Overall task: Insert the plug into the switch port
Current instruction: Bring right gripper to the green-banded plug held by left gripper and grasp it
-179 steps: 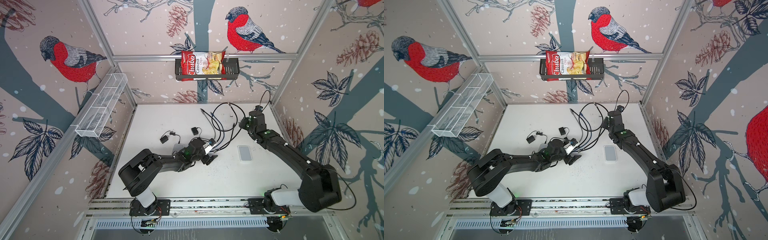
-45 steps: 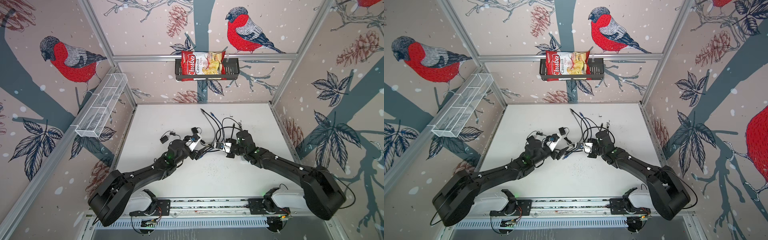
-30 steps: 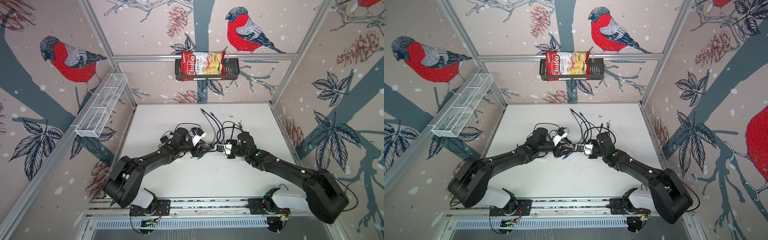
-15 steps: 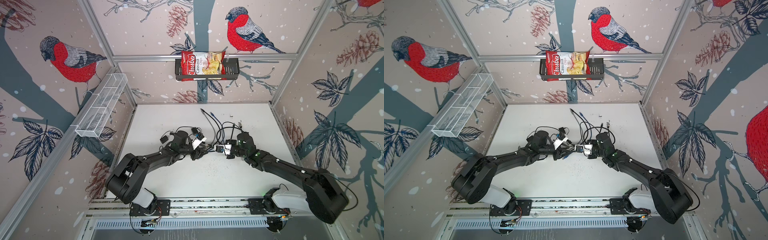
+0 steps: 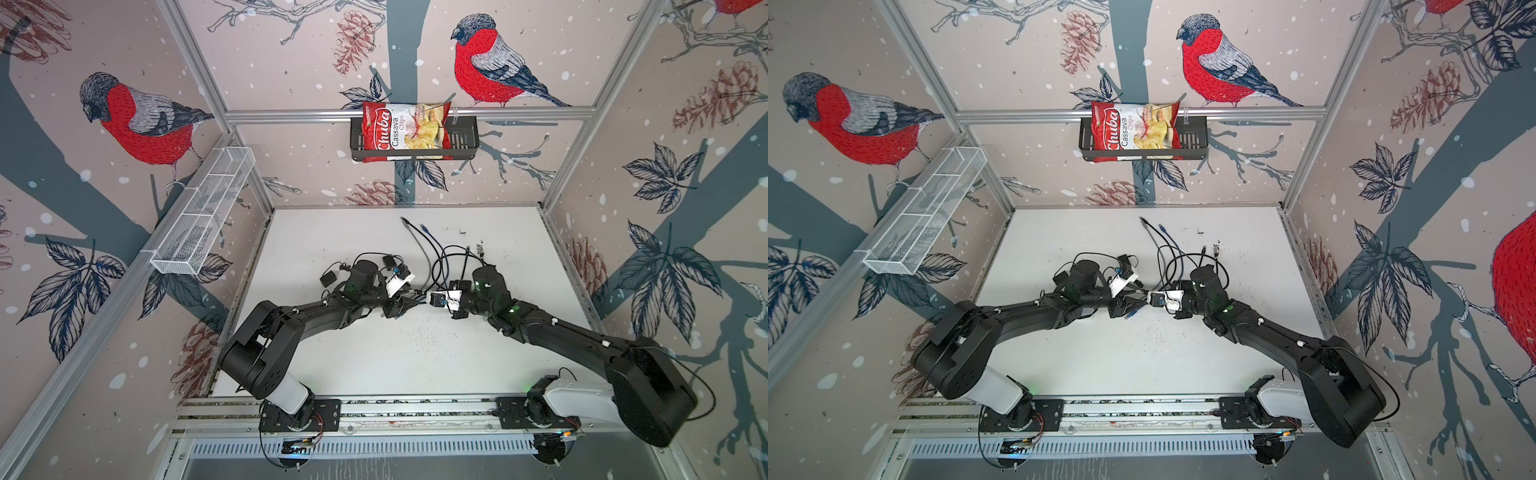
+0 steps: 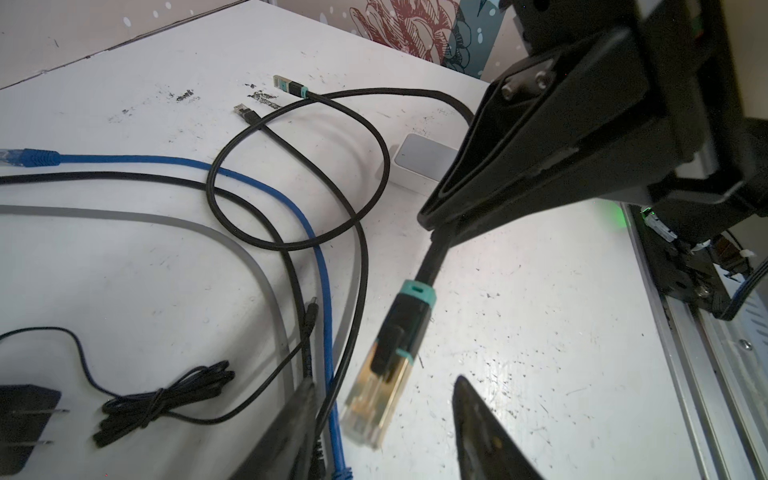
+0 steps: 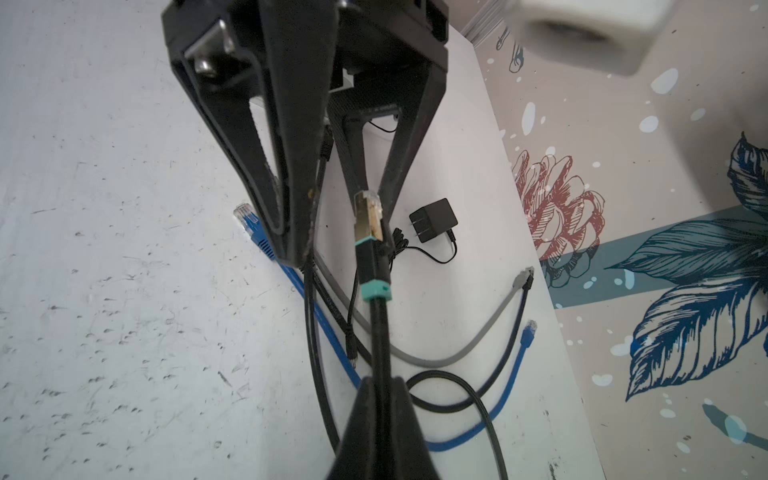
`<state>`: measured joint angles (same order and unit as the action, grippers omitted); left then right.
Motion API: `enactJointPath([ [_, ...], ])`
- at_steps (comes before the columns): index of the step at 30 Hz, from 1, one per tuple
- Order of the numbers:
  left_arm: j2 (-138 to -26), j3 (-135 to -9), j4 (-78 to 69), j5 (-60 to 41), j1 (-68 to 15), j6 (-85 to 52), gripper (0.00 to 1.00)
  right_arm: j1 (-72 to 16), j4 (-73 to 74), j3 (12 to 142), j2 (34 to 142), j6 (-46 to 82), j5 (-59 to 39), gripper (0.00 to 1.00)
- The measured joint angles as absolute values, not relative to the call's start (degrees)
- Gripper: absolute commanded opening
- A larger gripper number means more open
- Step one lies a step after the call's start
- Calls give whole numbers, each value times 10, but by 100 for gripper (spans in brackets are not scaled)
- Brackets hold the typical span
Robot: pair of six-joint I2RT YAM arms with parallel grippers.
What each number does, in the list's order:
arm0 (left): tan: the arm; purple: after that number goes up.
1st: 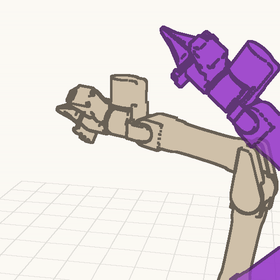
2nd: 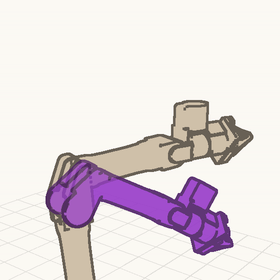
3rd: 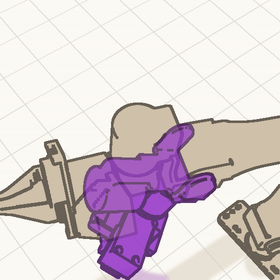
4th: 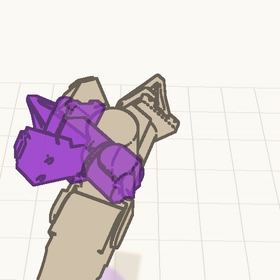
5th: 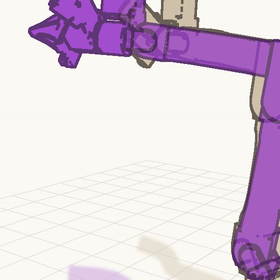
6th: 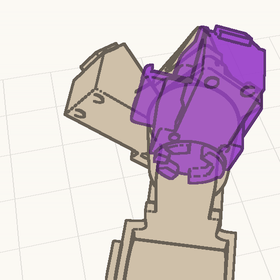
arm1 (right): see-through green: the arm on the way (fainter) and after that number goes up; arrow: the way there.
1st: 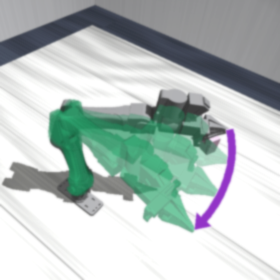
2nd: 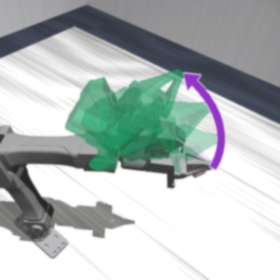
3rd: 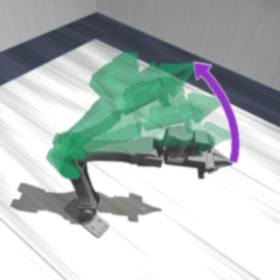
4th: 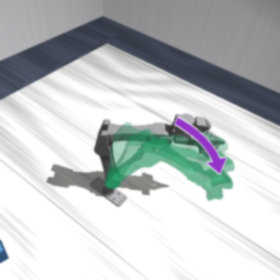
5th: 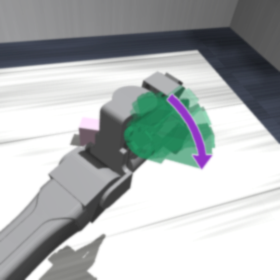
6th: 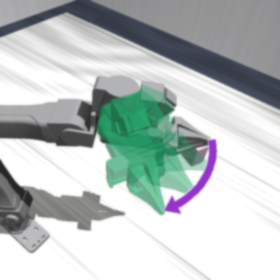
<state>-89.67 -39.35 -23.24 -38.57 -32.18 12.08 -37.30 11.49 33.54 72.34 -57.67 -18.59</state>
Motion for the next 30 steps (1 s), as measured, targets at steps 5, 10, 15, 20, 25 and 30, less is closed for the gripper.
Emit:
enactJointPath([
  [5,-897,-398,-233,-385,-322,129,50,-375,115,336,723,-583,-186,2],
  [10,-905,-402,-236,-397,-322,135,41,-378,115,336,724,-583,-186,2],
  [15,-910,-403,-237,-402,-322,138,27,-379,115,337,727,-583,-186,2],
  [20,-905,-397,-237,-402,-325,151,16,-379,115,340,733,-583,-185,4],
  [25,-894,-384,-237,-383,-337,178,9,-382,112,352,744,-585,-180,10],
  [30,-890,-377,-238,-341,-356,215,6,-383,70,379,757,-582,-194,20],
])
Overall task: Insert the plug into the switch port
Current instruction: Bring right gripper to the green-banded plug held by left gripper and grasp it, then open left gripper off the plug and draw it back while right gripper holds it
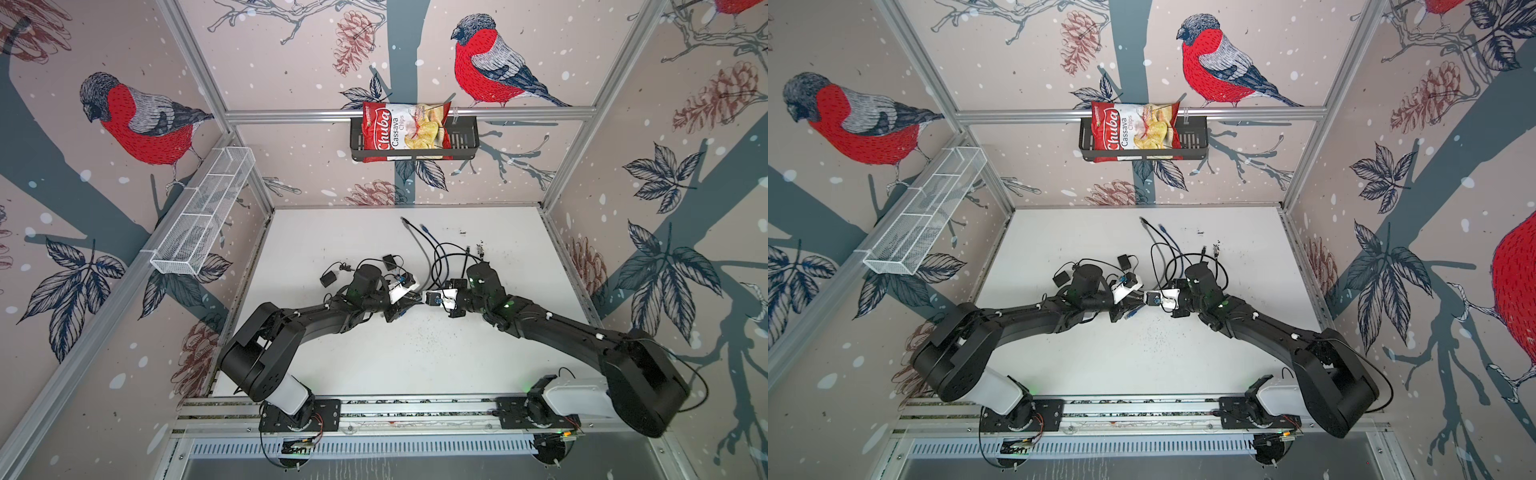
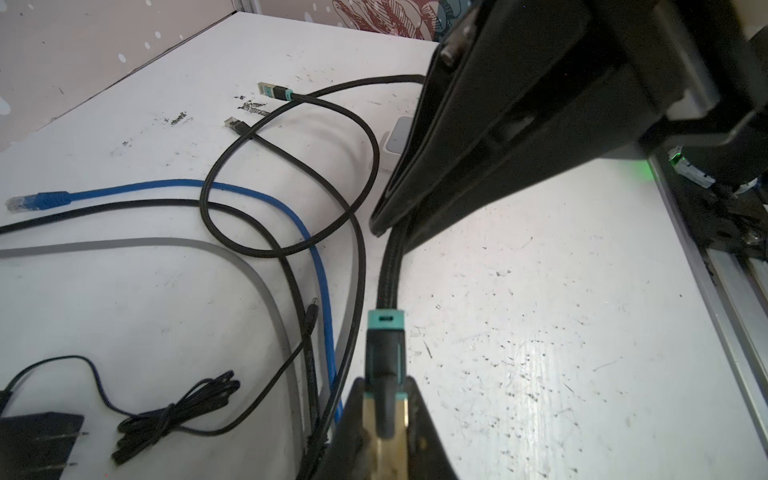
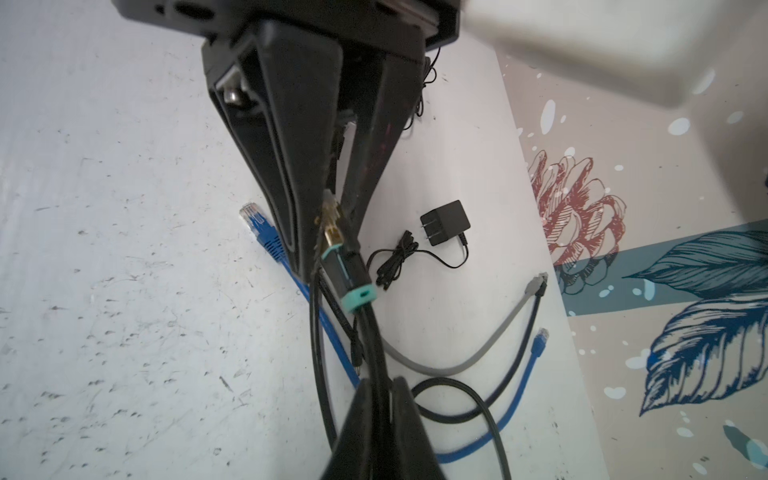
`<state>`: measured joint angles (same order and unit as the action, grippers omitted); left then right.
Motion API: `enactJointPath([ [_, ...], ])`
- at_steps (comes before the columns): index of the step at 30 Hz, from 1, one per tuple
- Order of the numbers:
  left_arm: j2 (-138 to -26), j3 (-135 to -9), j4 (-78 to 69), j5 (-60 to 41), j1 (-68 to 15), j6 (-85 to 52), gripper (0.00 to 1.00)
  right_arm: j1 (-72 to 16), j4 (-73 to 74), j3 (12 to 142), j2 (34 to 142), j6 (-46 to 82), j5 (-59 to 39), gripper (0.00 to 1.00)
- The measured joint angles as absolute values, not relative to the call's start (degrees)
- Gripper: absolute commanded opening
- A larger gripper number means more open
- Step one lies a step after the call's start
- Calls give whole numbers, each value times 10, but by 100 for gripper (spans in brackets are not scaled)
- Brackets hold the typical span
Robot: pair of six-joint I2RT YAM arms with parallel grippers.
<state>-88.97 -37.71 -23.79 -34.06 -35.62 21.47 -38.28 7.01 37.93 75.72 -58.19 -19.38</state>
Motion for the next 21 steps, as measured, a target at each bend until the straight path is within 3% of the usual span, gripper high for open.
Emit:
enactJointPath([
  [21,-854,-316,-290,-317,-373,292,6,-378,20,402,787,-578,-308,27],
])
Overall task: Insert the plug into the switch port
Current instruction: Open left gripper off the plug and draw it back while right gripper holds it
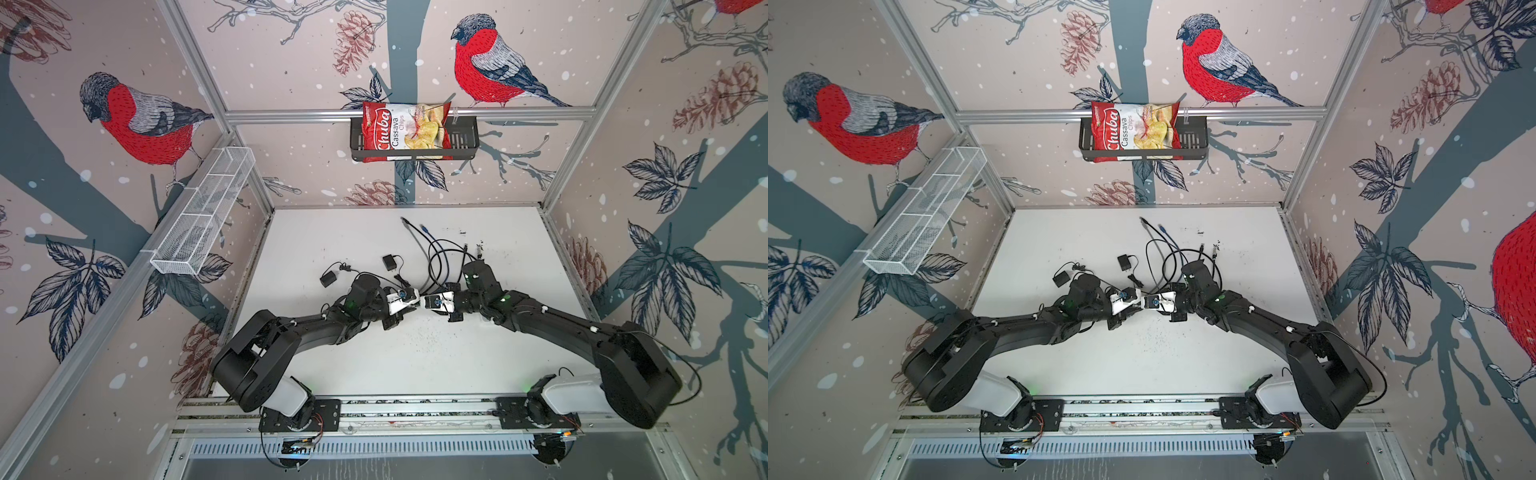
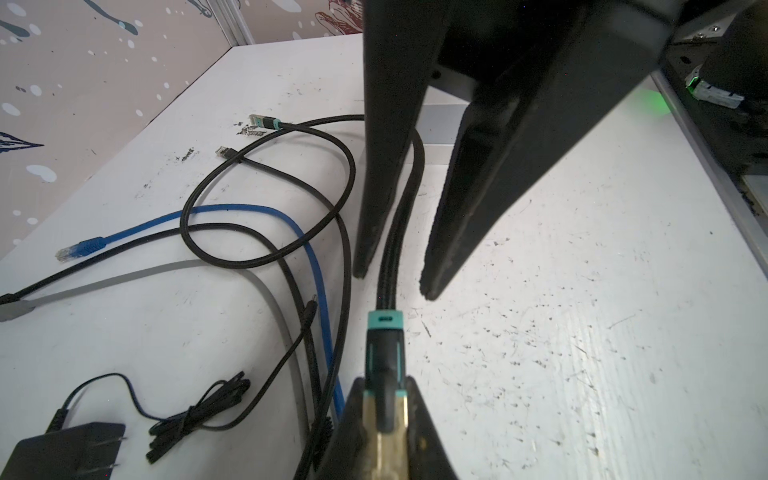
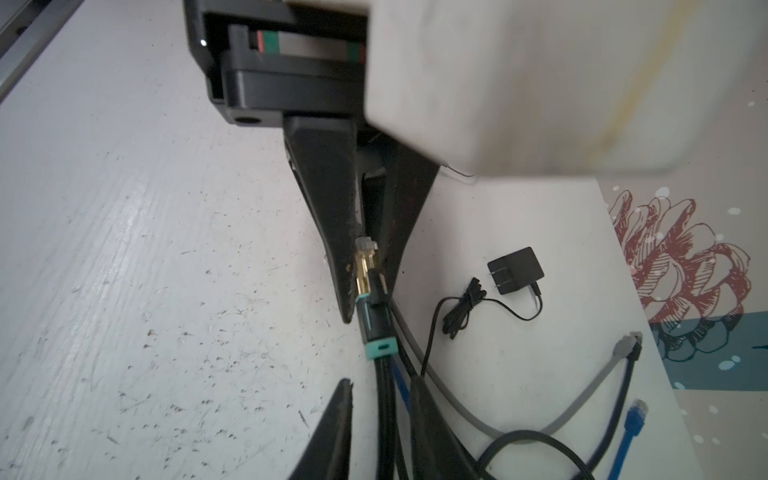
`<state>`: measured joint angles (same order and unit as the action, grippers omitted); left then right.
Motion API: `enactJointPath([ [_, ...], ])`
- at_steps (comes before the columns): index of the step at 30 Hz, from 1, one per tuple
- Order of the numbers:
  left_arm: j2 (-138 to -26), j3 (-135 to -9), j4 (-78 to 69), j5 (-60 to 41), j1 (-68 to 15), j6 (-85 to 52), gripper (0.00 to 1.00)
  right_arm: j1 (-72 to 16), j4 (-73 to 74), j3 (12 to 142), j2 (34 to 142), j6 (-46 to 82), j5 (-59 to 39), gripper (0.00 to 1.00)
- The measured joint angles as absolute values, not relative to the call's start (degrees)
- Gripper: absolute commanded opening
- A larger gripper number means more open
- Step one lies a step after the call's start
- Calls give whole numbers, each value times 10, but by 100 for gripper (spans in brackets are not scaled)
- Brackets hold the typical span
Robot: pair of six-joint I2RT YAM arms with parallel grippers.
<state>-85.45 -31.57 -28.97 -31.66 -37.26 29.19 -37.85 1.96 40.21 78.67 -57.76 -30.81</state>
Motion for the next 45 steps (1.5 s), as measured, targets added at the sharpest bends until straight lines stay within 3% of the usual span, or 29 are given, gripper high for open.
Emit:
enactJointPath([
  [9,-848,-312,-293,-313,-377,299,6,-386,40,417,814,-568,-340,27],
  [15,-844,-308,-293,-308,-377,298,6,-389,37,427,828,-569,-356,20],
  [23,-836,-296,-293,-302,-377,298,7,-392,19,435,835,-572,-362,2],
  [33,-826,-274,-320,-285,-378,297,10,-399,20,438,837,-570,-356,0],
  [40,-824,-273,-322,-279,-378,294,14,-401,32,432,834,-566,-349,0],
  [45,-820,-273,-322,-254,-378,287,31,-402,49,424,833,-554,-336,0],
])
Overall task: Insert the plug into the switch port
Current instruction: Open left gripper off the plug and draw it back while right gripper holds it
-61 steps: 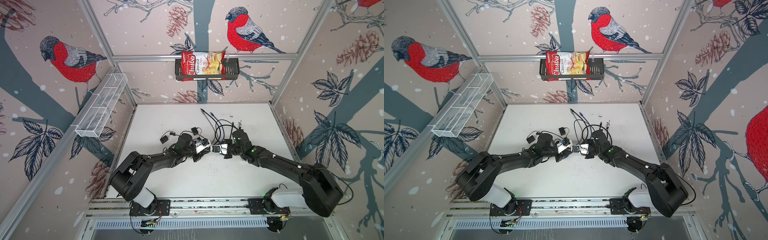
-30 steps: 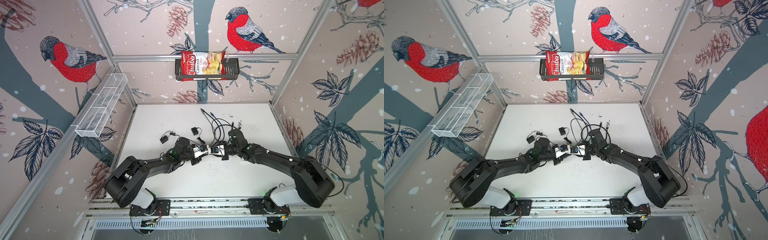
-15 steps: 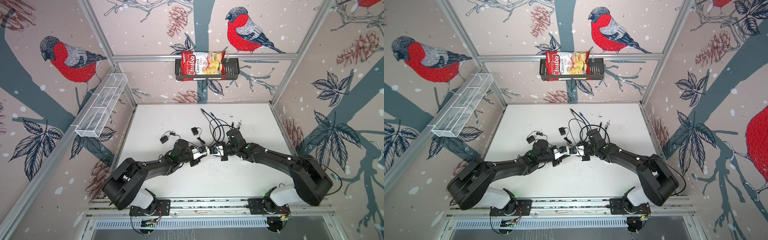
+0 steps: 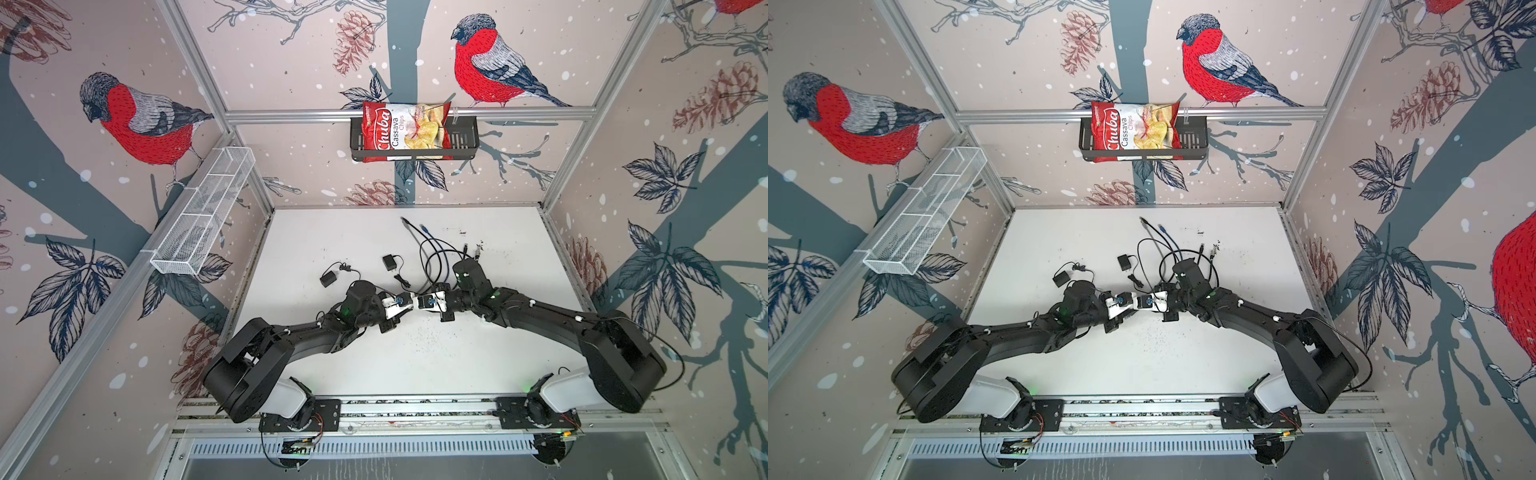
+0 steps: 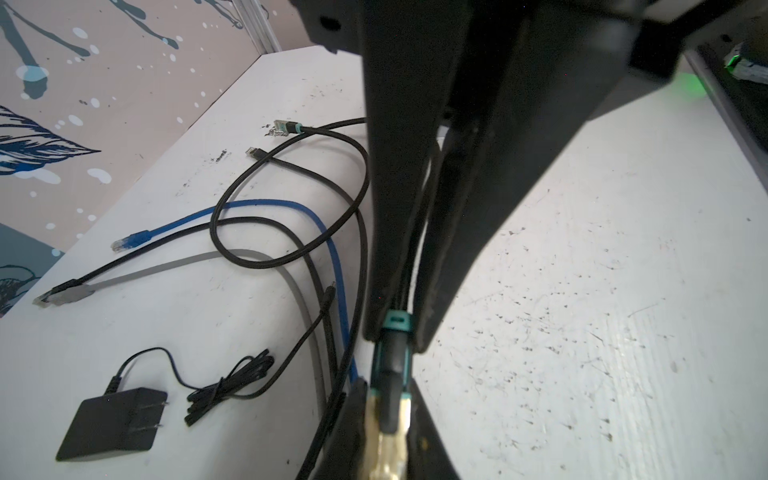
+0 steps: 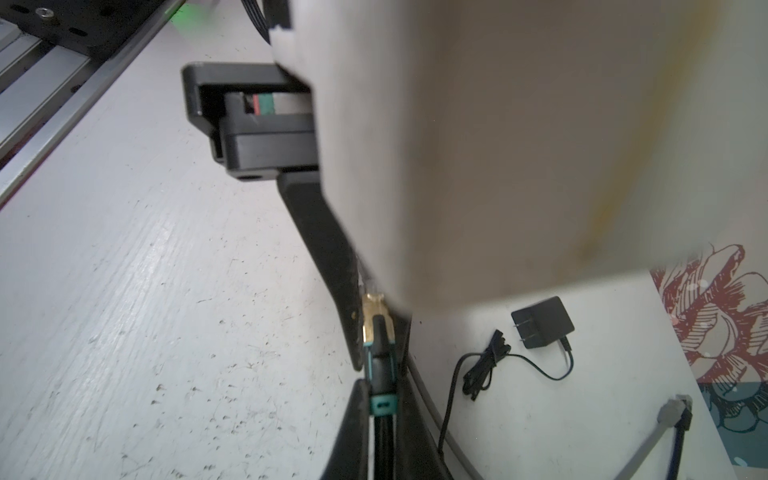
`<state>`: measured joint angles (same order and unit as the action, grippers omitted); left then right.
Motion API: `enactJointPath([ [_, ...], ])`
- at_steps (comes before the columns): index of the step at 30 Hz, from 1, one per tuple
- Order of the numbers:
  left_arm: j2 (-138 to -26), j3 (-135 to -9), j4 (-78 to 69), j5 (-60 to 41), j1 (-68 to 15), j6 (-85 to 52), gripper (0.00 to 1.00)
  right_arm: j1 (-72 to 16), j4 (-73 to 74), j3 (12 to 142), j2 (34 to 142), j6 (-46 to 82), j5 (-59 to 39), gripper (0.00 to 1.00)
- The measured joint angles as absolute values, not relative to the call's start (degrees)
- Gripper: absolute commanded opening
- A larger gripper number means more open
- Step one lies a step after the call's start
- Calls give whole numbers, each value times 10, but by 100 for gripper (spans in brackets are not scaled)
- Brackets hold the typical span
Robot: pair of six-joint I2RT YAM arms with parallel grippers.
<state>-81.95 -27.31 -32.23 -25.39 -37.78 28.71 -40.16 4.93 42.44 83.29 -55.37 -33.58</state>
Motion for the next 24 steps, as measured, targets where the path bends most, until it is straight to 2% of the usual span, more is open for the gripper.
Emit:
enactJointPath([
  [5,-812,-265,-323,-227,-378,269,43,-402,79,409,833,-537,-309,0],
  [13,-769,-224,-342,-173,-379,210,45,-404,157,374,843,-479,-251,0],
  [16,-735,-201,-353,-139,-373,174,49,-410,185,366,853,-453,-223,0],
  [24,-678,-203,-327,-69,-311,39,65,-464,251,359,891,-390,-176,0],
])
